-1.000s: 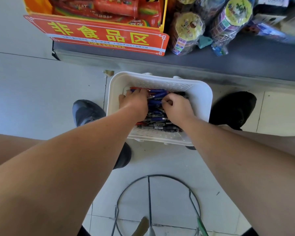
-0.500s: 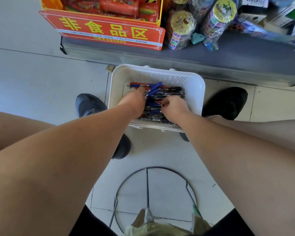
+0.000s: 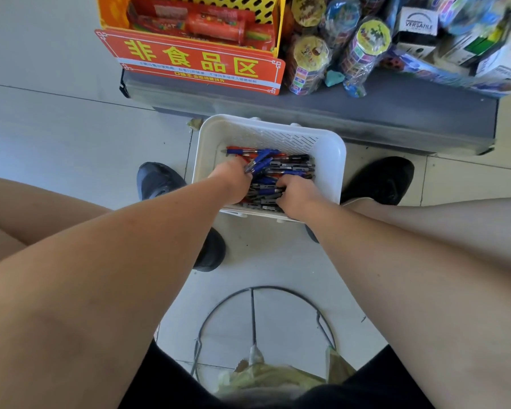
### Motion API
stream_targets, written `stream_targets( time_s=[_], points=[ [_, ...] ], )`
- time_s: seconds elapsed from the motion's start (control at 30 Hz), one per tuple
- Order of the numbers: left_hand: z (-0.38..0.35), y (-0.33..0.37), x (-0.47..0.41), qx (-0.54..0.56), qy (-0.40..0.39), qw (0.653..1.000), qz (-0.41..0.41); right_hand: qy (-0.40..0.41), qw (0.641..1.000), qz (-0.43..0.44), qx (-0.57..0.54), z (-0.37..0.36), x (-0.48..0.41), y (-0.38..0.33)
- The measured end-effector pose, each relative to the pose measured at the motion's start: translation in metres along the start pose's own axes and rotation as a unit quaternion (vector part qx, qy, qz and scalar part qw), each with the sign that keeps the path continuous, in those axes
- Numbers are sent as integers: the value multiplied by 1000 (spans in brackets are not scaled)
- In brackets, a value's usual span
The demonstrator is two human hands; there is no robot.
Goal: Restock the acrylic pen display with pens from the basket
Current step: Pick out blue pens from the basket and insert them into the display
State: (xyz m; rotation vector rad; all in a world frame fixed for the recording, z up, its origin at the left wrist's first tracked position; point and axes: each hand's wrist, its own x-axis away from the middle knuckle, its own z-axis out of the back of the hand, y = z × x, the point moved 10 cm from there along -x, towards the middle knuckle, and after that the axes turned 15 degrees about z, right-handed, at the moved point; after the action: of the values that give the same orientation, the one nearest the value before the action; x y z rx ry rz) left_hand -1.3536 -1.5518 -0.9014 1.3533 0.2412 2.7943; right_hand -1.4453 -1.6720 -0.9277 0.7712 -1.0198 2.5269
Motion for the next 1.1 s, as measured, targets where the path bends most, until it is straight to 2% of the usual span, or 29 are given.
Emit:
stream_targets(
  time_s=[0.33, 0.5, 0.7, 0.83, 0.9, 0.93, 1.0, 1.03, 1.1],
  points=[
    [5, -18, -3, 65, -12, 996, 59, -22, 1000, 7, -11, -2, 0, -9],
    [-5, -21, -4, 95, -67, 990, 77, -33, 999, 2, 31, -4, -3, -12],
    [1, -27, -4, 137, -66, 983, 101, -21, 999, -12, -45, -3, -2, -10],
    [2, -30, 1, 162, -79, 977, 115, -28, 991, -89, -96, 4, 6, 1],
    [8, -27, 7, 158, -70, 979, 104, -3, 979, -154, -133, 12, 11, 13],
    [11, -25, 11, 153, -67, 981, 96, 23, 961, -209, -181, 15, 17, 19],
    [13, -23, 18, 164, -72, 980, 89, 82, 896, -305, -313, 13, 31, 29],
    [14, -22, 22, 178, -76, 977, 88, 107, 868, -318, -367, 13, 33, 27],
    [19, -21, 29, 196, -74, 974, 88, 124, 868, -278, -392, 22, 33, 12]
  ],
)
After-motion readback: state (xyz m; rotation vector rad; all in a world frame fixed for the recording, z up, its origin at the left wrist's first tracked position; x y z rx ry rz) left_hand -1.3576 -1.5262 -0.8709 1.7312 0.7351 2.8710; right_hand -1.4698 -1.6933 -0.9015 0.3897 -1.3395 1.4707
